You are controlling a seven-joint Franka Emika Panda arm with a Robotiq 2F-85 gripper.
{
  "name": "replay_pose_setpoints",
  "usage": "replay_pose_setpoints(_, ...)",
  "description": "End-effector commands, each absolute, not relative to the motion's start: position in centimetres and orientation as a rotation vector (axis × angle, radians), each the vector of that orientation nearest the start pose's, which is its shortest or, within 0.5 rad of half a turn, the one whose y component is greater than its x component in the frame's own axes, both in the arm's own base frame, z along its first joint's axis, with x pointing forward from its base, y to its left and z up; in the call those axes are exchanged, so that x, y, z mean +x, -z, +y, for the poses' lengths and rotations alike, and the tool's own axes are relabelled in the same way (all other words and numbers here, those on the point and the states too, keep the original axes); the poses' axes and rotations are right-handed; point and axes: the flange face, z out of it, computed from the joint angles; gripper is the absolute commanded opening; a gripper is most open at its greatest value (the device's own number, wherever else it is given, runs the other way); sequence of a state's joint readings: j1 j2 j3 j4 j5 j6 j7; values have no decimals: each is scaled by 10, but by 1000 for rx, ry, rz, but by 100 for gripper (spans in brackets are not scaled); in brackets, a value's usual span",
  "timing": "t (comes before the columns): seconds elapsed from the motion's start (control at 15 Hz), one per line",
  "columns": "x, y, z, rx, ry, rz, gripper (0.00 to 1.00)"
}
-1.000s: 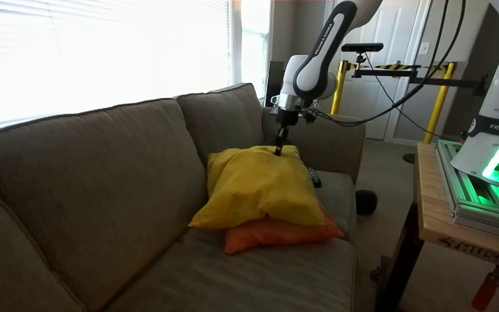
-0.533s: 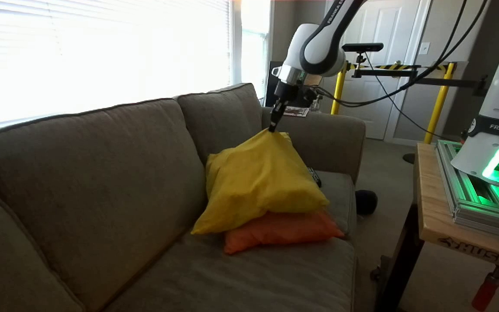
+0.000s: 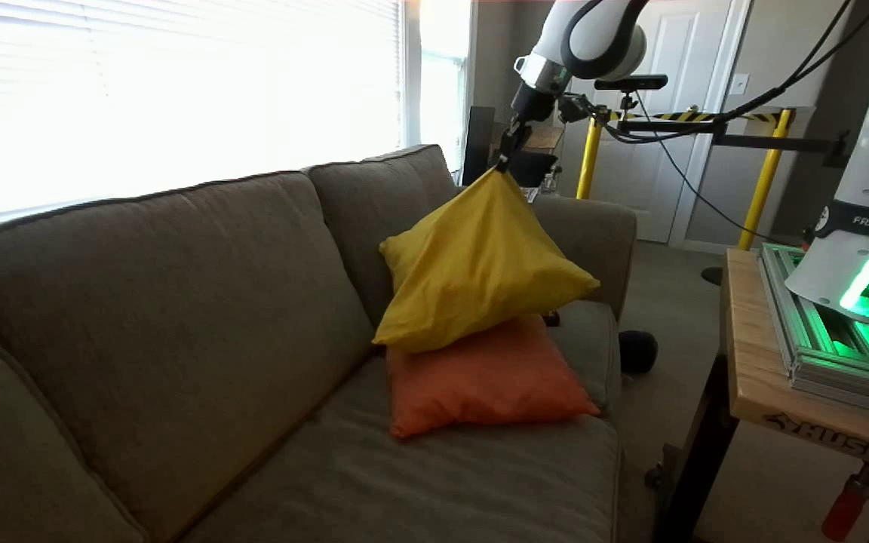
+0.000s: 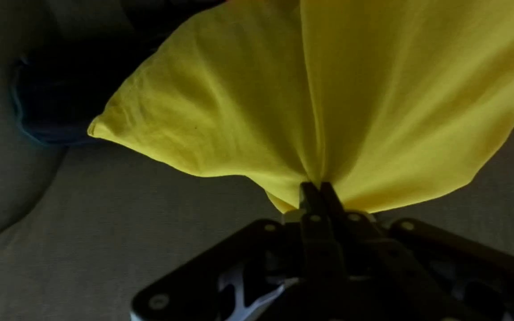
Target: Put the remotes on the sofa then move the pillows to the right
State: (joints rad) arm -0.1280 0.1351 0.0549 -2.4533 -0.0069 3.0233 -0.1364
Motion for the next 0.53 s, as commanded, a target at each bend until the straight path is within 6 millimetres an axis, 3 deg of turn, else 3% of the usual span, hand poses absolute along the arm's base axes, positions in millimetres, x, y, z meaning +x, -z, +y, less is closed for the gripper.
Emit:
replay_pose_setpoints(0.0,483,-323,-91,-3158,745,121,0)
replay_pose_setpoints(0.27,457,-334,-151,-3221,758,372,0)
replay_pose_setpoints(0.47,446,-339,-178,-3254,756,564,0)
